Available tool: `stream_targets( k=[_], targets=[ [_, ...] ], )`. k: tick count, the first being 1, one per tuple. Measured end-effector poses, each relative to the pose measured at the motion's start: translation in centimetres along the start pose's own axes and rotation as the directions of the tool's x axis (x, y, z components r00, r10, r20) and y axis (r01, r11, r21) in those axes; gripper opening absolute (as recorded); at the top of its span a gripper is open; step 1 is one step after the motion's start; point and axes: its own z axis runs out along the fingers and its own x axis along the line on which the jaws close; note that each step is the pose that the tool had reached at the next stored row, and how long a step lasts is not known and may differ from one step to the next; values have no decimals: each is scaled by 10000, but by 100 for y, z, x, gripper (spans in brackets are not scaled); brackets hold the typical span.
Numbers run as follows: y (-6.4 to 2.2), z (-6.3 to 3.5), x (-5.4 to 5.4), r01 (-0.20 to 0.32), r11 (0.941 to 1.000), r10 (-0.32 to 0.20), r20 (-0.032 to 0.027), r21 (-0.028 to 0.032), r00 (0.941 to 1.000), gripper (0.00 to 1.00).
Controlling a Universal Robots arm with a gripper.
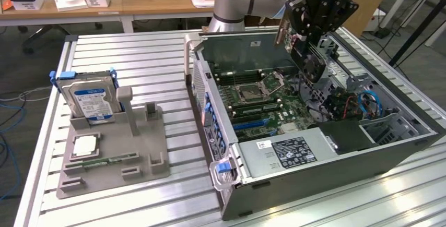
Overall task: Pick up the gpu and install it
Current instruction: 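Insert the gpu into the slot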
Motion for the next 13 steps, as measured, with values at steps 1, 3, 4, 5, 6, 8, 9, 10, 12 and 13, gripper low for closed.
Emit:
stream_targets(
  k=[1, 3, 4, 5, 6, 8, 9, 10, 12, 13],
  targets=[
    [0, 0, 0, 14, 10000, -14, 0, 0, 10000, 26],
    [0, 0, 0, 35, 10000, -35, 0, -1, 10000, 26],
    [0, 0, 0, 42, 10000, -42, 0, -1, 10000, 26],
    [0, 0, 0, 42, 10000, -42, 0, -1, 10000, 26],
    [0, 0, 0, 43, 10000, -43, 0, -1, 10000, 26],
    [0, 0, 0, 48, 10000, -48, 0, -1, 10000, 26],
    [0, 0, 0, 53, 10000, -53, 0, -1, 10000, 26],
    [0, 0, 0, 59, 10000, -59, 0, -1, 10000, 26],
    [0, 0, 0, 76, 10000, -76, 0, -1, 10000, 26],
    [0, 0, 0, 90, 10000, -90, 0, -1, 10000, 26]
  ],
)
